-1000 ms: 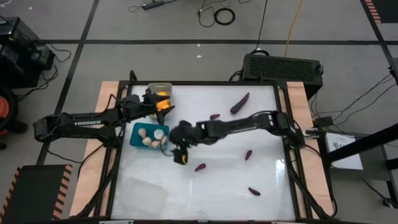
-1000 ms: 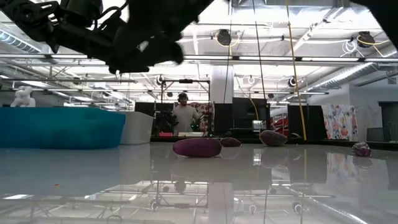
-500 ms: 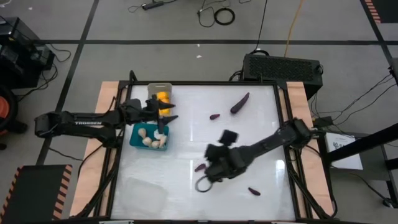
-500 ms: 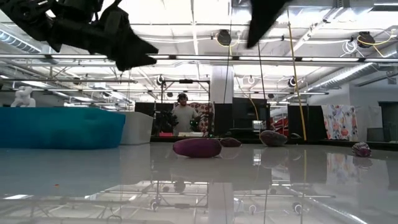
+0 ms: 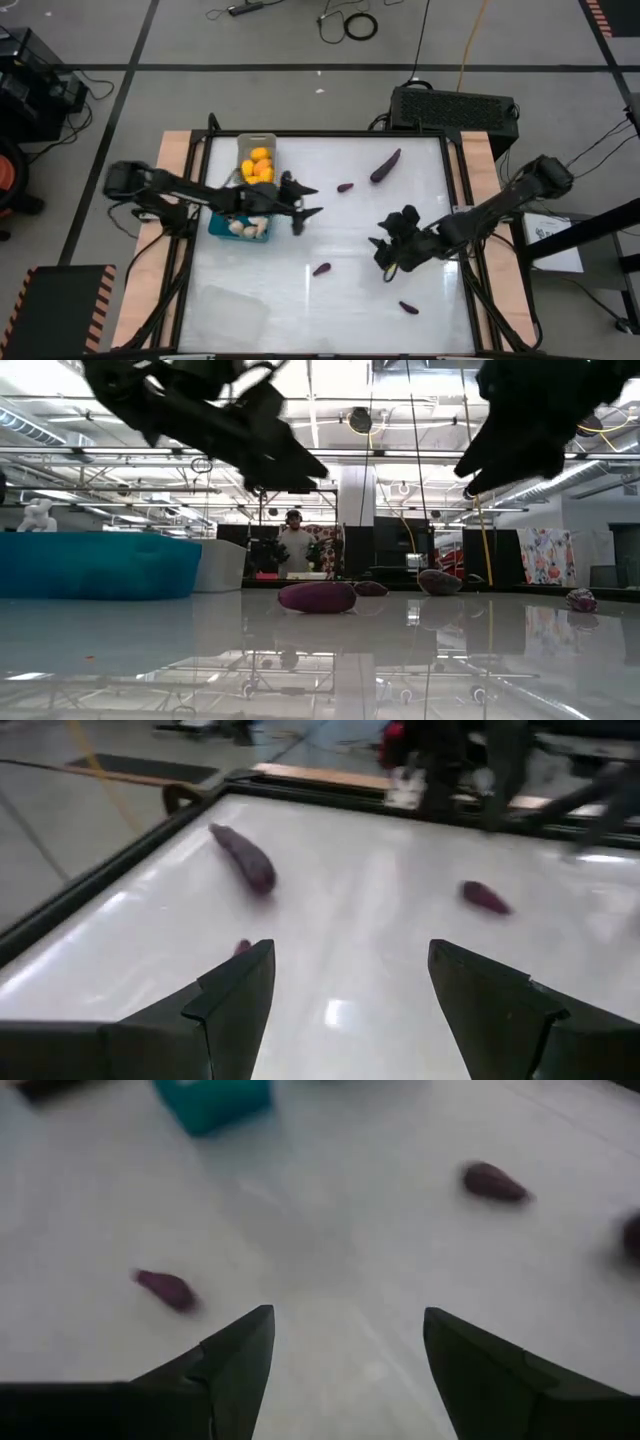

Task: Sort produce into baskets
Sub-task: Put the purple eggplant into the transparent bin

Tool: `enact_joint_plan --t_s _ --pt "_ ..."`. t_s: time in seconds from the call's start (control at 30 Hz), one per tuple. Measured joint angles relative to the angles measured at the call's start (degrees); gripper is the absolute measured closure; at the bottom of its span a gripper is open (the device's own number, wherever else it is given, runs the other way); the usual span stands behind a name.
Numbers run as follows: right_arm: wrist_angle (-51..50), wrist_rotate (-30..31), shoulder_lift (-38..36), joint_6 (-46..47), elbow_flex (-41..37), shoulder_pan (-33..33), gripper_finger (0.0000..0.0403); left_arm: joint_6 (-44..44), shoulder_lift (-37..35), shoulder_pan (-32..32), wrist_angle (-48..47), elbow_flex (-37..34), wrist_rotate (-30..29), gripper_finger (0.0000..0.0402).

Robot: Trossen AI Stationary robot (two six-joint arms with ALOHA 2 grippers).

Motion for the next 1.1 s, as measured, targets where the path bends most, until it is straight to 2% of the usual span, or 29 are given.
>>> enact_joint_plan --t_s 0.1,0.2,0.37,0.53,0.67,0.8,0.9,1.1 --pt "14.68 -0.17 -2.65 -8.05 -8.57 0.03 0.0154 0.62 7.93 0.01 4.72 5.26 -5.42 0.013" --pt "19.05 -0.63 -4.07 -13.83 -12.72 0.05 0.0154 2.93 16.4 1.7 8.05 12.86 -7.14 0.013" --pt "18.35 -0.48 -5.9 -17.87 -14.69 0.46 0.0154 3.22 31.67 5.33 2.21 30.55 -0.81 0.013" --pt "13.67 -0.52 -7.76 -18.54 -14.7 2.69 0.0154 4.45 45.27 8.23 -6.6 49.05 0.05 0.013" --pt "7.28 -0.66 -9.71 -15.24 -14.7 6.07 0.0154 4.58 52.67 9.22 -10.28 59.29 1.32 0.013" --pt "2.44 -0.64 -11.73 -13.77 -14.7 8.32 0.0154 4.61 57.63 10.03 -10.69 65.13 -1.03 0.013" --pt "0.15 -0.48 -12.93 -13.25 -14.7 9.46 0.0154 4.5 59.49 11.11 -10.74 67.0 -3.05 0.013" --pt "-2.59 -0.28 -13.5 -13.96 -14.7 9.84 0.0154 0.92 60.73 12.14 -13.58 67.22 0.41 0.013"
